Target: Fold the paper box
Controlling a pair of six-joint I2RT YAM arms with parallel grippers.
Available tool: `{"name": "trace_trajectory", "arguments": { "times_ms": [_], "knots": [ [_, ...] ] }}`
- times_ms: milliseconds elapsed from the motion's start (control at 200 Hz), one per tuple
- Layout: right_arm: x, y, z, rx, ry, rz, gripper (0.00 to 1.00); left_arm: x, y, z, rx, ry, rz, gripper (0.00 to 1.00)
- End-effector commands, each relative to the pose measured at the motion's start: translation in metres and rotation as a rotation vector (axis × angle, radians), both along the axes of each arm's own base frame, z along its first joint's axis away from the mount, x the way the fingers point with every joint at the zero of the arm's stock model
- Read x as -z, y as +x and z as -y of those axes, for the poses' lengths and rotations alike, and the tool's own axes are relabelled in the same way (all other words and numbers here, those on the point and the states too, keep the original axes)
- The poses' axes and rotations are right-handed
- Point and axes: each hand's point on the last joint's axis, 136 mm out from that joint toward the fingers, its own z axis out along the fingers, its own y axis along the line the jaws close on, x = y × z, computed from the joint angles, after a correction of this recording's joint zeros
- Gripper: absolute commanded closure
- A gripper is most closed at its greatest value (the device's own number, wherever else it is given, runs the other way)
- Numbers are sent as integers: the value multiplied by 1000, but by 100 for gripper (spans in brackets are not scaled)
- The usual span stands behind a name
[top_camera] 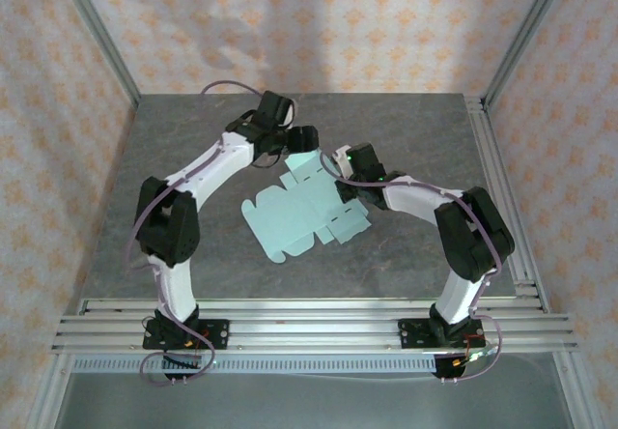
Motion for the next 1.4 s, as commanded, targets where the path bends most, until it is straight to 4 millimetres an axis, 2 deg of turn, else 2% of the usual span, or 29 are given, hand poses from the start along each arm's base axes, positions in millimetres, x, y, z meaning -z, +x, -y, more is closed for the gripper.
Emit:
{"name": "trace_trajectory", "arguments": {
  "times_ms": [0, 170, 430, 606, 856, 1151, 1391],
  "knots": [
    [-16, -2, -6, -40, 30, 45, 100, 15, -3, 10, 80, 54, -78, 19],
    [-15, -8, -12, -77, 31, 54, 100, 22, 14, 41, 172, -3, -114, 19],
    [-11, -10, -17, -95, 3, 54, 100, 40, 27, 65, 258, -18, -167, 21],
    [-7, -7, -17, -77, -2, 47, 100, 56, 16, 67, 267, -19, -234, 23],
    [-4, -3, -16, -57, -14, 44, 100, 46, 0, 63, 223, -25, -237, 30],
    [0, -3, -20, -66, -47, 48, 100, 56, -9, 70, 165, -51, -277, 46],
    [3, -1, -22, -61, -82, 60, 100, 61, -11, 72, 51, -92, -331, 48]
  ]
}}
